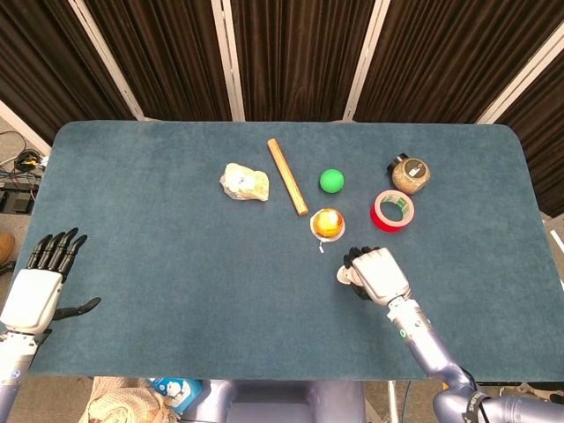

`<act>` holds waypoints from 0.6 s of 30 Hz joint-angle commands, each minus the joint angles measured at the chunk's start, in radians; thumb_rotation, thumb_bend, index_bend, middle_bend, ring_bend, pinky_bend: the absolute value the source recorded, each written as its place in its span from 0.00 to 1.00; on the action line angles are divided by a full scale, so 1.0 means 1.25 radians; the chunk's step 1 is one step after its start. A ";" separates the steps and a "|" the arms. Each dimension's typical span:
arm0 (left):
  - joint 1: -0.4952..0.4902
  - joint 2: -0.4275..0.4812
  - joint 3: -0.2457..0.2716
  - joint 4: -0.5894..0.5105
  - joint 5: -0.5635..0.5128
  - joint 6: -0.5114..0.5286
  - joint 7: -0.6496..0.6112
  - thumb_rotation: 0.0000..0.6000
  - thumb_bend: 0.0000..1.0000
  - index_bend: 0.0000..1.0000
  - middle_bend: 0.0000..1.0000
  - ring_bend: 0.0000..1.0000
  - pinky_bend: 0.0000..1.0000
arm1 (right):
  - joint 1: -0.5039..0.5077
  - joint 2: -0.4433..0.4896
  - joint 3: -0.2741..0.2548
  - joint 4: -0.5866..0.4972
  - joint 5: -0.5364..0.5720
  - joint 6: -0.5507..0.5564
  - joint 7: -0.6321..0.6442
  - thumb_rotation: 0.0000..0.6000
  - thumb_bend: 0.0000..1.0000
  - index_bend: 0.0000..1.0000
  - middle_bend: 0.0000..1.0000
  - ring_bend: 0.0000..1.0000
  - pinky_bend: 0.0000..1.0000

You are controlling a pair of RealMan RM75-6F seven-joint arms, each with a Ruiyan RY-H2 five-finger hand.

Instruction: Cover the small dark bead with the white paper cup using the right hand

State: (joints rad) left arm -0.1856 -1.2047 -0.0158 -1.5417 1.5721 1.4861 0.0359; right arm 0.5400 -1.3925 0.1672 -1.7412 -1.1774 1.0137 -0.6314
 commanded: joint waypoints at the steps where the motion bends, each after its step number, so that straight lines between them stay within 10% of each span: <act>1: 0.000 0.000 0.000 0.000 0.001 0.000 0.000 1.00 0.03 0.00 0.00 0.00 0.00 | 0.005 -0.014 -0.004 0.019 0.008 0.002 0.010 1.00 0.41 0.48 0.37 0.42 0.54; 11: 0.001 0.000 -0.002 -0.001 0.001 -0.004 0.002 1.00 0.03 0.00 0.00 0.00 0.00 | 0.018 -0.047 -0.016 0.079 0.036 0.003 0.025 1.00 0.41 0.47 0.37 0.42 0.49; 18: 0.001 0.000 -0.003 -0.001 0.001 -0.006 0.003 1.00 0.03 0.00 0.00 0.00 0.00 | 0.024 -0.047 -0.035 0.077 0.070 0.000 -0.005 1.00 0.40 0.00 0.01 0.03 0.11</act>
State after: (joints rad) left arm -0.1842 -1.2051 -0.0199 -1.5432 1.5736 1.4790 0.0396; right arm 0.5671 -1.4540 0.1309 -1.6390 -1.1062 1.0169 -0.6218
